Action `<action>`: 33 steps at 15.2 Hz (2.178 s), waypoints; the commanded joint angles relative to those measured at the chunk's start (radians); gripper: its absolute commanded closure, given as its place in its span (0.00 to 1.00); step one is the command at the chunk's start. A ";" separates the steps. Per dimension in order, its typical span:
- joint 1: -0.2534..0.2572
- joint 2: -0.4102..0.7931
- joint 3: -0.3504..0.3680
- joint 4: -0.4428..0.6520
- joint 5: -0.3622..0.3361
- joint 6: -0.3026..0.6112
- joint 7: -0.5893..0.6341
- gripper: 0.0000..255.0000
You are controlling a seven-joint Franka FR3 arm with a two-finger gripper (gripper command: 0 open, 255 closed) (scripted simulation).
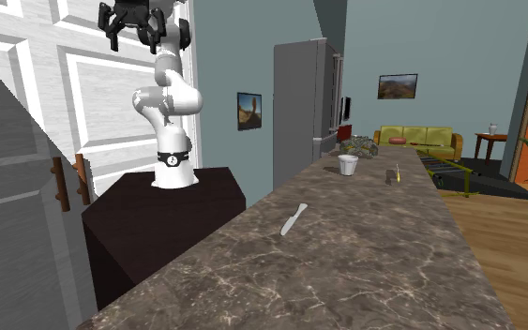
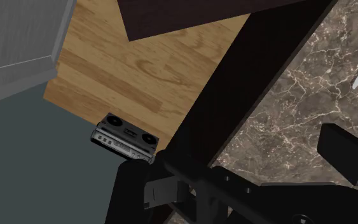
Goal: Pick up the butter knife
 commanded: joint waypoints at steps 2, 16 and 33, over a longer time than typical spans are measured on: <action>0.002 -0.007 0.016 -0.029 0.011 0.019 0.027 0.00; 0.070 0.060 0.264 -0.308 0.191 0.345 0.403 0.00; 0.067 0.622 0.608 -0.250 0.183 0.840 0.939 0.00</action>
